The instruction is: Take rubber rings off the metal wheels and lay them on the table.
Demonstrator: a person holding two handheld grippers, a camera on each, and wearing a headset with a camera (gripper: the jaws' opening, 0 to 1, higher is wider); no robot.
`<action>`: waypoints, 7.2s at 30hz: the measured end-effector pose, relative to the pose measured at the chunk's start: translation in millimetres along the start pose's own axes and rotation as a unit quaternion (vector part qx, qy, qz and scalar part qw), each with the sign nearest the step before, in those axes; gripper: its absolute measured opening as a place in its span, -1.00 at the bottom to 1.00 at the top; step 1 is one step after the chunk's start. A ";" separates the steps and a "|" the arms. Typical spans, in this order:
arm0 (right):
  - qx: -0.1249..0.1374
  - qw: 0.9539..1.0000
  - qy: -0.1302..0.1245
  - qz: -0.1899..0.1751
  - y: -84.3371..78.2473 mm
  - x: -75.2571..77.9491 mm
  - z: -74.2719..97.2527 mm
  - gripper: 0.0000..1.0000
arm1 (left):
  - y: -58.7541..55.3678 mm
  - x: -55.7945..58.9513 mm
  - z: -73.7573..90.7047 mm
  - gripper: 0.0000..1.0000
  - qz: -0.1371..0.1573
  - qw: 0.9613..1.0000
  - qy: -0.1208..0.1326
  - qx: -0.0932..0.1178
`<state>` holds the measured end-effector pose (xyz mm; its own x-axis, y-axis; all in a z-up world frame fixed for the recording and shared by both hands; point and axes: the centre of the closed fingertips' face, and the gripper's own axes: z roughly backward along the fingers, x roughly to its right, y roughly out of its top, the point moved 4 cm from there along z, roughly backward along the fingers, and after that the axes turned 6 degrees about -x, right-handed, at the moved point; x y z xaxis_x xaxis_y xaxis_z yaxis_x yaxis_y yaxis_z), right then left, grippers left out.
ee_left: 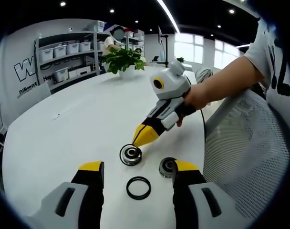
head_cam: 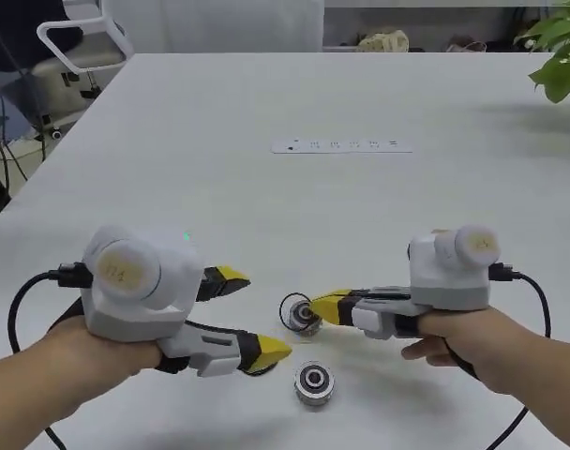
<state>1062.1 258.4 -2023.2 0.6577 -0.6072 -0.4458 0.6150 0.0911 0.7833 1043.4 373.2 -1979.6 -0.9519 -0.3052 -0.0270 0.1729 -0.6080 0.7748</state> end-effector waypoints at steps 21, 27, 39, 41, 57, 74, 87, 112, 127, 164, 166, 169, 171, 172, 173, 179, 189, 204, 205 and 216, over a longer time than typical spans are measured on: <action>0.006 1.000 0.022 0.004 7.2 -16.1 -4.2 -1.00 | -15.4 9.0 32.3 0.29 0.006 1.000 0.017 0.006; 0.006 1.000 0.028 0.006 7.5 -20.6 -5.6 -1.00 | -17.4 9.6 36.8 0.31 0.012 1.000 0.021 0.007; -0.012 0.999 0.049 0.017 0.9 -35.3 -15.9 -1.00 | -20.2 10.4 45.2 0.32 0.012 0.999 0.029 0.005; -0.015 0.998 0.051 0.018 -0.9 -36.7 -17.3 -1.00 | -20.7 10.2 46.2 0.32 0.013 0.999 0.030 0.005; -0.048 0.996 0.065 0.026 -17.8 -47.3 -30.2 -1.00 | -27.6 9.5 49.4 0.32 0.020 0.999 0.031 0.000; -0.052 0.997 0.050 0.023 -23.1 -42.9 -37.1 -1.00 | -29.4 11.9 48.5 0.32 0.021 0.999 0.030 -0.005; -0.065 0.996 0.034 0.045 -26.4 -39.4 -38.9 -1.00 | -31.9 11.8 47.7 0.32 0.022 0.999 0.030 -0.011; -0.066 0.995 0.020 0.068 -20.2 -35.9 -28.8 -0.82 | -32.2 10.1 47.2 0.31 0.021 0.999 0.026 -0.016; -0.031 0.997 0.000 0.074 8.8 -27.9 -7.7 -0.75 | -26.6 12.7 46.1 0.32 0.016 1.000 0.021 -0.010; -0.037 0.989 -0.035 0.138 -0.3 -49.7 78.6 -0.22 | -5.9 16.4 52.5 0.36 0.003 1.000 0.017 0.009; -0.041 0.988 -0.037 0.141 -2.8 -49.9 80.6 -0.17 | -5.5 17.1 52.6 0.36 0.003 1.000 0.016 0.009; -0.056 0.985 -0.045 0.156 -9.0 -51.2 85.2 -0.10 | -4.9 18.2 52.9 0.37 0.003 1.000 0.015 0.010; -0.058 0.985 -0.046 0.158 -11.4 -53.0 88.7 -0.08 | -5.3 18.6 53.3 0.38 0.002 1.000 0.015 0.009; -0.058 0.985 -0.048 0.158 -12.1 -53.6 90.1 -0.07 | -5.5 18.8 53.6 0.38 0.002 1.000 0.015 0.009; -0.058 0.985 -0.050 0.158 -13.3 -54.3 92.2 -0.05 | -5.7 18.9 53.9 0.38 0.002 1.000 0.015 0.009; -0.071 0.981 -0.063 0.172 -22.3 -58.2 99.4 0.08 | -7.8 20.0 56.5 0.40 0.005 1.000 0.015 0.009; -0.085 0.976 -0.071 0.186 -32.2 -64.4 106.1 0.23 | -13.8 24.2 63.9 0.43 0.005 1.000 0.016 0.006; -0.085 0.975 -0.084 0.189 -33.9 -64.1 113.8 0.33 | -14.7 26.8 68.8 0.46 0.009 1.000 0.020 0.008; -0.085 0.975 -0.085 0.189 -34.1 -64.9 114.1 0.34 | -14.7 26.8 69.1 0.47 0.009 1.000 0.021 0.008; -0.094 0.973 -0.086 0.192 -39.6 -64.9 115.7 0.36 | -16.5 30.1 70.3 0.47 0.012 1.000 0.021 0.004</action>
<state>944.7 202.9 -1975.2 0.7822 -0.6215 -0.0437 0.4172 0.4704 0.7776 994.1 425.6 -1948.8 -0.9363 -0.3495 -0.0342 0.1932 -0.5940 0.7809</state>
